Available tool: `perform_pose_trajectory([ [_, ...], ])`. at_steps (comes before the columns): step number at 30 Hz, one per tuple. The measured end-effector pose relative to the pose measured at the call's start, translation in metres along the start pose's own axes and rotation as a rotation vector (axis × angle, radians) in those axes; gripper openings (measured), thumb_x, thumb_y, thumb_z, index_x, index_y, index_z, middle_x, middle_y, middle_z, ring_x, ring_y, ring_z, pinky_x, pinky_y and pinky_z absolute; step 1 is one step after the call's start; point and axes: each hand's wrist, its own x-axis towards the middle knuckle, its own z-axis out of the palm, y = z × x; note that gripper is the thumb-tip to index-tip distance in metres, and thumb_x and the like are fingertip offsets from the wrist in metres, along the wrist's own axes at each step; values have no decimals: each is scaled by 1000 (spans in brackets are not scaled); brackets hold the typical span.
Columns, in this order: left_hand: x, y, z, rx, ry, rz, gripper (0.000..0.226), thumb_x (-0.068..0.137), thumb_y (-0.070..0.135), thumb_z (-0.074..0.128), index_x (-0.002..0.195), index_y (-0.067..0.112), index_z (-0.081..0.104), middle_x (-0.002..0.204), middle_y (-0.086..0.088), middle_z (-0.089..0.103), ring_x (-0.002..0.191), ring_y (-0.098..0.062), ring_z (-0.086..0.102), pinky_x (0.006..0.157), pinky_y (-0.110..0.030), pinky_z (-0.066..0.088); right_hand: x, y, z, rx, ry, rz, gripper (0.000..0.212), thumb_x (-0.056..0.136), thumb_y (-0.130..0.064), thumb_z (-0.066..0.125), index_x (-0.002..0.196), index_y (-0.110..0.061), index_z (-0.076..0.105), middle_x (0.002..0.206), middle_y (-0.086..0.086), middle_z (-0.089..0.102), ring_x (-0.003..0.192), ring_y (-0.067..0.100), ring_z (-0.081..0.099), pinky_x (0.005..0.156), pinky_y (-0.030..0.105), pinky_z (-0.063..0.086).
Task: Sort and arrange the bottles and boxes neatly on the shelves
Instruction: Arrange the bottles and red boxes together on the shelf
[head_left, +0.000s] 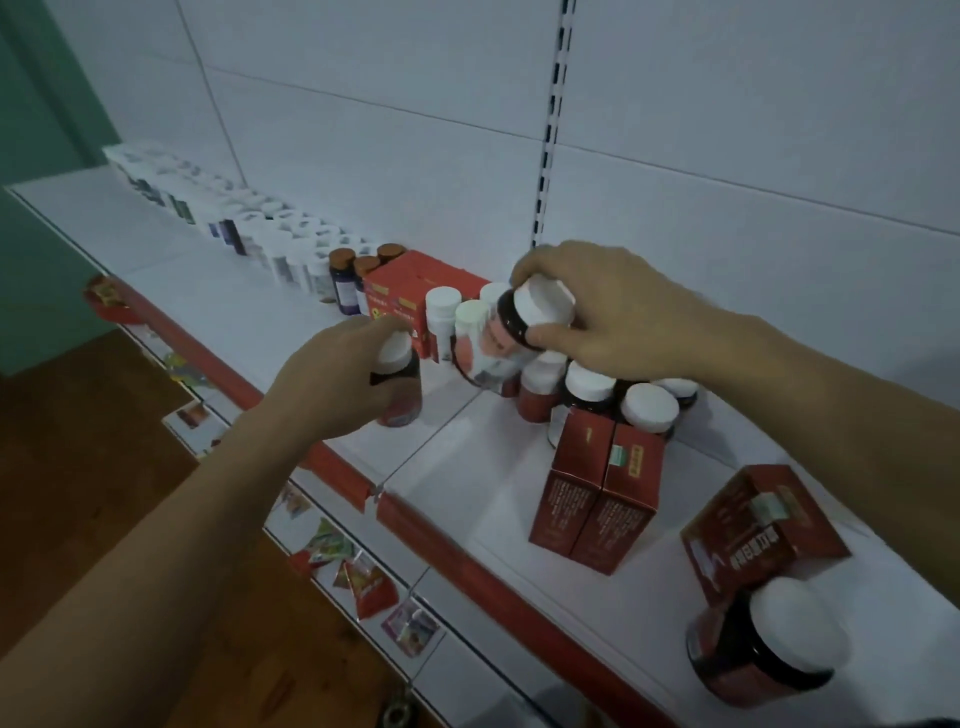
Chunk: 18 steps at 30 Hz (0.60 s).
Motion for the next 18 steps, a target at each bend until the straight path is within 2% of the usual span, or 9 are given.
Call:
perform_pose_trajectory([
  [3, 0, 33, -16, -173, 258, 123, 59, 84, 44, 74, 135, 33, 48, 123, 1, 62, 94, -19, 58, 77, -32, 48, -22, 34, -19, 12, 230, 149, 45, 91, -36, 68, 132, -26, 52, 115, 2, 57, 104, 23, 55, 89, 35, 41],
  [5, -1, 56, -25, -330, 311, 173, 57, 84, 47, 71, 135, 35, 48, 114, 11, 60, 84, -5, 58, 72, -15, 44, -42, 57, -32, -37, 272, 253, 47, 90, -45, 64, 132, -29, 52, 116, 1, 58, 106, 25, 56, 90, 36, 42],
  [7, -2, 77, -30, -461, 313, 198, 54, 85, 50, 69, 134, 39, 48, 105, 20, 56, 84, 3, 60, 64, -6, 43, -64, 75, -44, -88, 257, 360, 55, 86, -58, 53, 133, -31, 51, 122, 2, 60, 109, 25, 57, 95, 43, 46],
  [10, -2, 106, -28, -608, 288, 247, 50, 86, 49, 67, 132, 41, 48, 108, 26, 57, 88, 2, 61, 64, -5, 46, -94, 89, -48, -153, 157, 426, 65, 82, -66, 43, 132, -27, 54, 123, 5, 62, 110, 27, 58, 95, 47, 48],
  [13, 0, 129, -17, -671, 239, 283, 47, 89, 41, 71, 131, 40, 50, 111, 27, 57, 88, 2, 62, 65, -7, 48, -115, 93, -36, -186, -48, 472, 68, 79, -70, 43, 131, -28, 57, 120, 4, 63, 107, 28, 60, 94, 46, 49],
  [15, 1, 141, -7, -659, 209, 309, 48, 89, 38, 72, 132, 39, 50, 112, 26, 57, 91, 7, 59, 68, -4, 45, -123, 98, -23, -207, -159, 503, 58, 83, -60, 57, 130, -27, 57, 121, 3, 63, 107, 26, 60, 93, 44, 50],
  [18, 4, 155, 3, -601, 168, 329, 52, 87, 39, 72, 133, 41, 48, 111, 26, 56, 94, -1, 58, 70, -13, 45, -130, 105, -3, -250, -240, 486, 43, 85, -36, 72, 124, -24, 61, 118, 3, 62, 105, 23, 59, 90, 36, 48],
])
